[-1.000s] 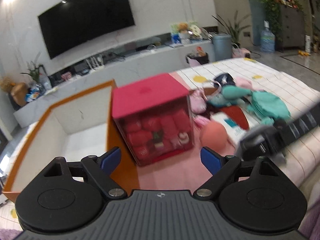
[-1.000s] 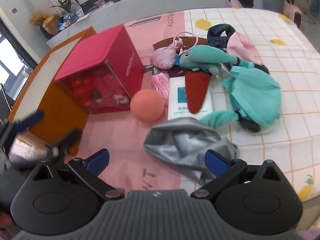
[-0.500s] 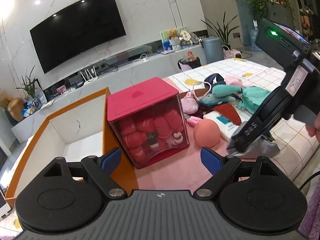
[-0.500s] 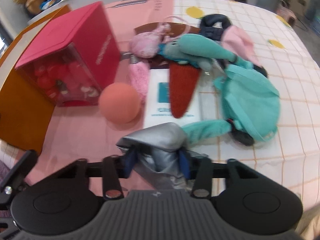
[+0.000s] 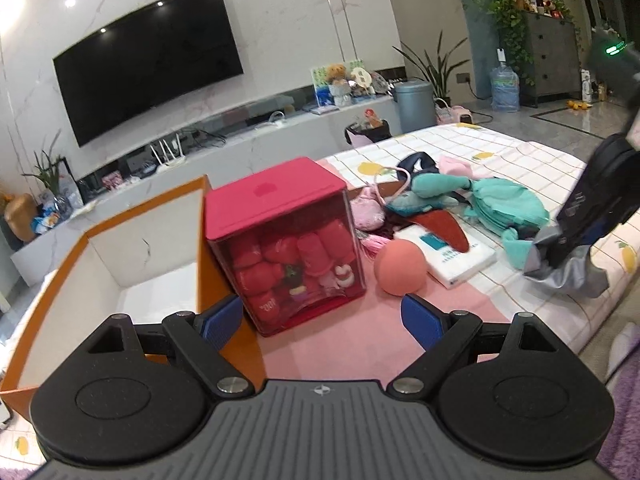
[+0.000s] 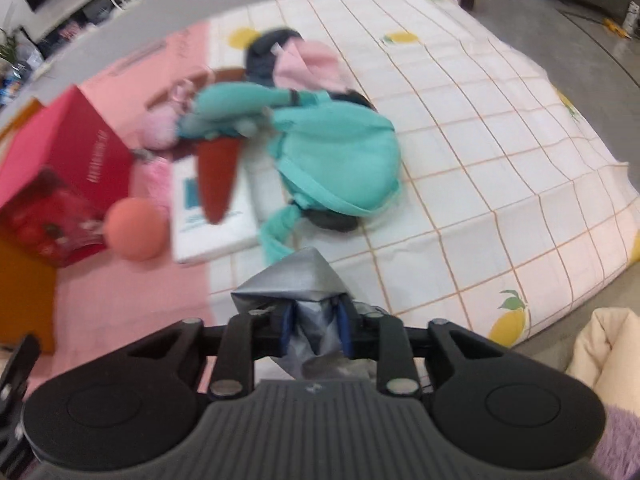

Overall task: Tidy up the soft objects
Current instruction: 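Close the right gripper on the grey pouch and lift it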

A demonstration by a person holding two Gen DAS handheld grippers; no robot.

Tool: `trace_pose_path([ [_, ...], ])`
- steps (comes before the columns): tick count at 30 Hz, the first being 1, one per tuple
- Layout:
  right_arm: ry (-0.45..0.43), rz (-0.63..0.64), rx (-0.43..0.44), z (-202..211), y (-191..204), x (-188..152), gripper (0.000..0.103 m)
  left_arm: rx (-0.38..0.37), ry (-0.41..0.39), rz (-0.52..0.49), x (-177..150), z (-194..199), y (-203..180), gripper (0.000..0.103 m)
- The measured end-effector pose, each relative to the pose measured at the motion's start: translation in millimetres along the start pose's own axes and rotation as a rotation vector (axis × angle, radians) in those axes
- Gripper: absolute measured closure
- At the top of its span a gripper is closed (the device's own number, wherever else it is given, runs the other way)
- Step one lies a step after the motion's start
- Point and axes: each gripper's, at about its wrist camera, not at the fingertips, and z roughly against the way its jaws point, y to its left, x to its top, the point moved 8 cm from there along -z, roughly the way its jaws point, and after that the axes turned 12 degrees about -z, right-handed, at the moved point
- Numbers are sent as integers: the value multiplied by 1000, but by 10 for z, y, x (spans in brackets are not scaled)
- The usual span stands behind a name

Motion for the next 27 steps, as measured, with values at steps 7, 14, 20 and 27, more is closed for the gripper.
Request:
trace_pose_path([
  [7,77,76,-81,-221,85,-46,3,16,2,1,-41,25,-21,0],
  [14,118,138,-111,-356,162,-121,3,5,12,-7,-70,2,-56,0],
  [20,97,153,-85,-456,271,-134,2,-3,-71,-6,-14,102,-88,0],
  [27,56,131,-82,-466,265,-89,2,11,-105,-18,13,138,-135,0],
])
